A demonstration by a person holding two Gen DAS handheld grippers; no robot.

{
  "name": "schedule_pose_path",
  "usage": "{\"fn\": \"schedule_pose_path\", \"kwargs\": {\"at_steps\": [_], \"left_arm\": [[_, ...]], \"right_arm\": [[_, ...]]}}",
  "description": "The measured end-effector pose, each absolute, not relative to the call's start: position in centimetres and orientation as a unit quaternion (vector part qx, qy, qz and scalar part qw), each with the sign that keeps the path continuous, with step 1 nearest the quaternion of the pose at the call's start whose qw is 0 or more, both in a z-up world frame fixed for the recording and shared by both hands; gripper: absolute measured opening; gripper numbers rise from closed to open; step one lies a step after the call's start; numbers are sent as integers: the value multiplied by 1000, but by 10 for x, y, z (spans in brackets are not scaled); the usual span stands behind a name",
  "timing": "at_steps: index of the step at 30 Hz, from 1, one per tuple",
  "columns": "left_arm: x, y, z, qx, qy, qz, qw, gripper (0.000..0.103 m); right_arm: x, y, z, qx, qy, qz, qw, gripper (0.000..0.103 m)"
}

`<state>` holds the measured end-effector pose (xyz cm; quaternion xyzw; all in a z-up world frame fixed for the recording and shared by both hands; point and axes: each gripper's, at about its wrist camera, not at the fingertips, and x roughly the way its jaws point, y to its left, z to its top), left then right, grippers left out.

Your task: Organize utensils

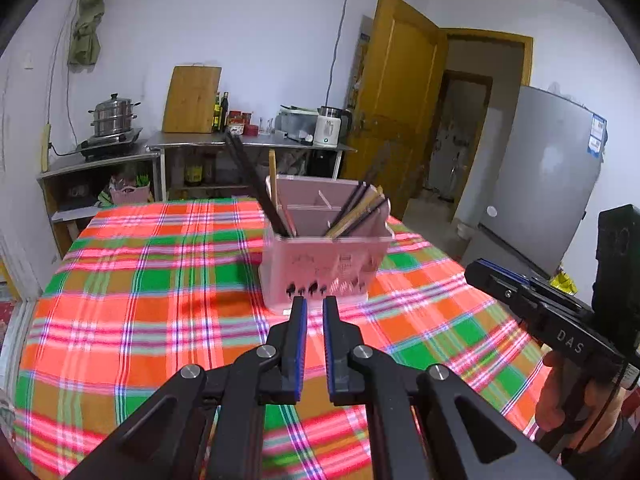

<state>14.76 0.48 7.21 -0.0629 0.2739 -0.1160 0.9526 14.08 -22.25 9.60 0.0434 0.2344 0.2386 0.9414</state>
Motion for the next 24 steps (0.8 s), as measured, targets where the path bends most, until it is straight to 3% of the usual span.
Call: {"fn": "schedule_pose_path", "kwargs": {"at_steps": [8, 13, 24], "left_arm": [[116, -10, 46, -43, 281, -109, 953, 7], [99, -17, 35, -38, 280, -101, 954, 14], [84, -24, 14, -24, 291, -81, 953, 15]], "right_arm": [[104, -224, 70, 27, 248, 231, 940, 20], [87, -223, 60, 25, 250, 223, 942, 22], [70, -218, 43, 2, 250, 201, 947, 23]]}}
